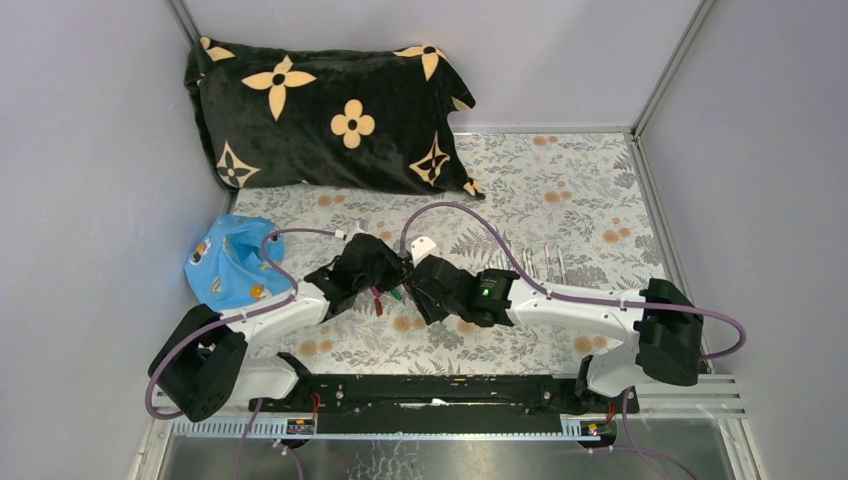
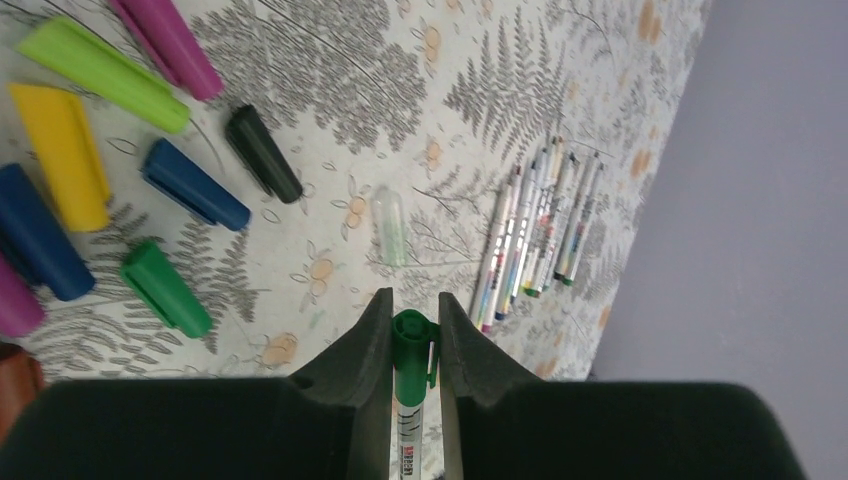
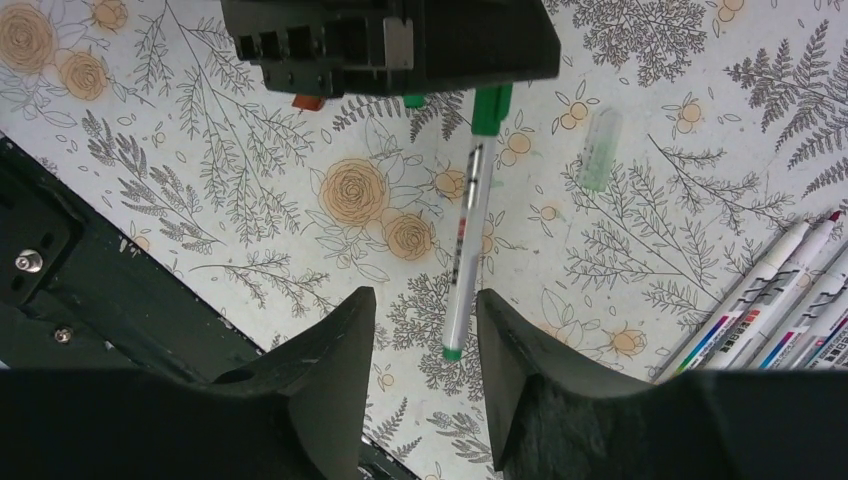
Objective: Open the pen caps
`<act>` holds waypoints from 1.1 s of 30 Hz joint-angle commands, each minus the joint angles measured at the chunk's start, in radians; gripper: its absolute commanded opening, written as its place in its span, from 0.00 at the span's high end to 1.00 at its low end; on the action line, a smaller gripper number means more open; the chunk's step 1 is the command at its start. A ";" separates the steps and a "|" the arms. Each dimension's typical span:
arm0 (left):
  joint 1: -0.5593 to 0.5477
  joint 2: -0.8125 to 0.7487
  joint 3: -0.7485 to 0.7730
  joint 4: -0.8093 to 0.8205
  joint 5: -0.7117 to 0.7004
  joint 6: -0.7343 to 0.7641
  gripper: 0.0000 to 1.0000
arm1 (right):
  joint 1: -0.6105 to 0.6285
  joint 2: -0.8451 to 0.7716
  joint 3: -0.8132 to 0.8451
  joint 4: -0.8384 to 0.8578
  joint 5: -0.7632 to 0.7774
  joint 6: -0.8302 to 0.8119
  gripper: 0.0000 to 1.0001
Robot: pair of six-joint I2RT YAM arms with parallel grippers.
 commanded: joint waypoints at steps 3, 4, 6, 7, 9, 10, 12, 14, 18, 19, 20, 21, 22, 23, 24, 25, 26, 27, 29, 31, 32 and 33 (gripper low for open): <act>-0.017 -0.061 -0.026 0.092 0.084 -0.039 1.00 | 0.008 0.046 0.050 0.021 0.018 -0.028 0.51; -0.018 -0.073 -0.029 0.091 0.092 -0.041 1.00 | 0.008 0.049 0.051 0.022 0.024 -0.030 0.51; -0.018 -0.096 -0.030 0.083 0.100 -0.045 1.00 | 0.003 0.055 0.053 0.020 0.041 -0.036 0.51; -0.019 -0.107 -0.029 0.075 0.102 -0.045 1.00 | 0.001 0.055 0.053 0.020 0.043 -0.038 0.51; -0.019 -0.131 -0.027 0.054 0.104 -0.039 1.00 | -0.003 0.054 0.053 0.020 0.048 -0.043 0.51; -0.019 -0.143 -0.028 0.046 0.104 -0.037 1.00 | -0.005 0.054 0.053 0.019 0.048 -0.043 0.51; -0.019 -0.161 -0.032 0.033 0.104 -0.034 1.00 | -0.009 0.054 0.056 0.019 0.047 -0.047 0.52; -0.019 -0.173 -0.037 0.030 0.104 -0.034 1.00 | -0.012 0.059 0.060 0.014 0.048 -0.048 0.58; -0.019 -0.168 -0.041 0.035 0.102 -0.040 1.00 | -0.018 0.073 0.061 0.005 0.053 -0.042 0.99; -0.019 -0.170 -0.042 0.033 0.092 -0.042 1.00 | -0.018 0.075 0.058 0.008 0.050 -0.040 1.00; -0.019 -0.173 -0.045 0.032 0.082 -0.042 1.00 | -0.018 0.076 0.053 0.011 0.044 -0.036 1.00; -0.019 -0.174 -0.046 0.028 0.070 -0.040 1.00 | -0.019 0.077 0.045 0.013 0.036 -0.033 1.00; -0.019 -0.170 -0.045 0.019 0.052 -0.036 1.00 | -0.018 0.076 0.030 0.015 0.030 -0.026 1.00; -0.016 -0.165 -0.043 0.013 0.039 -0.032 1.00 | -0.019 0.073 0.016 0.018 0.023 -0.021 1.00; -0.011 -0.158 -0.048 0.017 0.027 -0.028 1.00 | -0.019 0.068 -0.001 0.022 0.016 -0.014 1.00; -0.005 -0.148 -0.048 0.020 0.023 -0.026 1.00 | -0.018 0.061 -0.018 0.026 0.010 -0.008 1.00; 0.008 -0.134 -0.047 0.024 0.022 -0.022 1.00 | -0.018 0.052 -0.035 0.031 -0.002 -0.003 1.00; 0.024 -0.119 -0.044 0.029 0.023 -0.016 1.00 | -0.018 0.042 -0.053 0.035 -0.008 0.002 1.00; 0.053 -0.085 -0.030 0.032 0.026 0.006 1.00 | -0.018 0.018 -0.085 0.039 -0.019 0.013 1.00; 0.076 -0.052 -0.013 0.033 0.030 0.027 1.00 | -0.018 -0.013 -0.116 0.040 -0.020 0.023 1.00; 0.086 -0.034 -0.005 0.037 0.035 0.036 1.00 | -0.018 -0.029 -0.131 0.038 -0.020 0.028 1.00; 0.094 -0.019 0.000 0.042 0.040 0.042 1.00 | -0.018 -0.044 -0.141 0.038 -0.019 0.032 1.00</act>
